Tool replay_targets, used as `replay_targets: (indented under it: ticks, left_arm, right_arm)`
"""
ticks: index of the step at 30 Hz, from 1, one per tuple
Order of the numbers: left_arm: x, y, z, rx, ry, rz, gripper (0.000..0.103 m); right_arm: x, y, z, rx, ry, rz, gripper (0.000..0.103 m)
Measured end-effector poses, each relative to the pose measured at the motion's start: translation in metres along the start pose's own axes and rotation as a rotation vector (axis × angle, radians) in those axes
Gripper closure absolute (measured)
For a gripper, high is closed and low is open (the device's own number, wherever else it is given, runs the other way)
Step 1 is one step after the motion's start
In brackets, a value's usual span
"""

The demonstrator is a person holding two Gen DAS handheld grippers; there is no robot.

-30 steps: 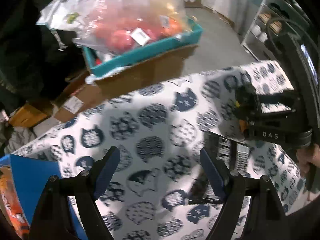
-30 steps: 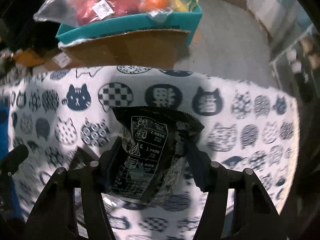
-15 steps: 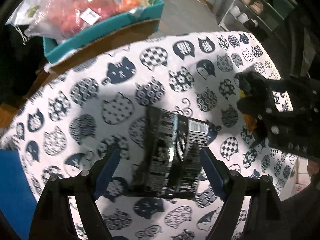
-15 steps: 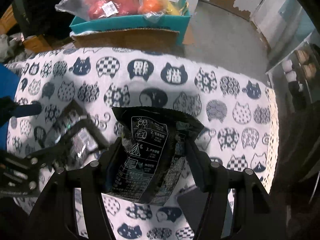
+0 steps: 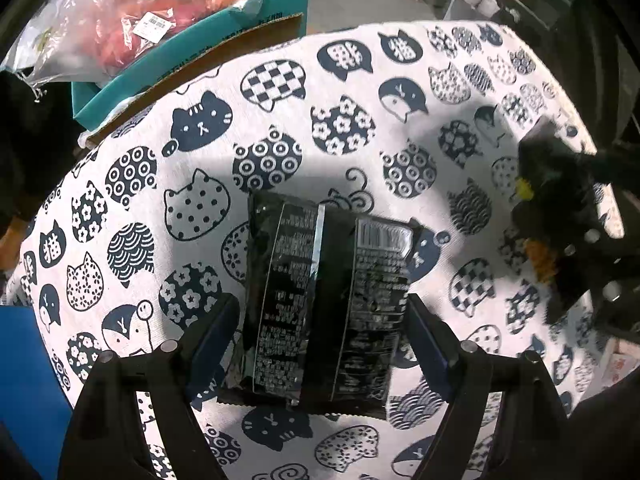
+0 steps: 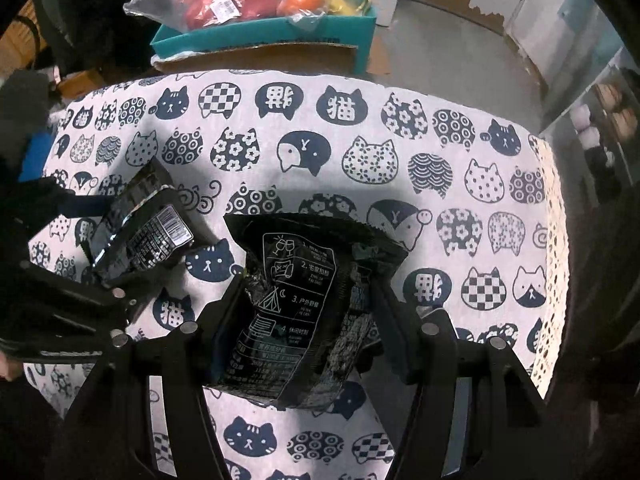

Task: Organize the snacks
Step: 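Carry the black pack over the box with the left tool while the right tool carries its pack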

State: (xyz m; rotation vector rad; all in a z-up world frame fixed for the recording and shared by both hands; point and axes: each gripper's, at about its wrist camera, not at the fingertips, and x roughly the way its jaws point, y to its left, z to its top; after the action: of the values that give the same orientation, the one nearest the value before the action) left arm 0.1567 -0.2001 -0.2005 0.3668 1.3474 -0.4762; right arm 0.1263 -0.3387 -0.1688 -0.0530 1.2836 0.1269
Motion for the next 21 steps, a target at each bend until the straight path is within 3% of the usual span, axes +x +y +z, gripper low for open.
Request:
replay_targets:
  ticks: [2, 5, 21]
  left_arm:
    - [0.003, 0.001, -0.003, 0.004, 0.000, 0.007, 0.022]
    - [0.002, -0.004, -0.009, 0.031, -0.017, 0.043, 0.037]
    - [-0.056, 0.037, -0.035, -0.033, -0.133, 0.114, 0.037]
  right_arm:
    - [0.000, -0.001, 0.000, 0.000, -0.002, 0.003, 0.042]
    - [0.000, 0.002, 0.000, -0.004, -0.006, 0.002, 0.042]
    - [-0.023, 0.038, 0.003, -0.092, -0.073, -0.010, 0.042]
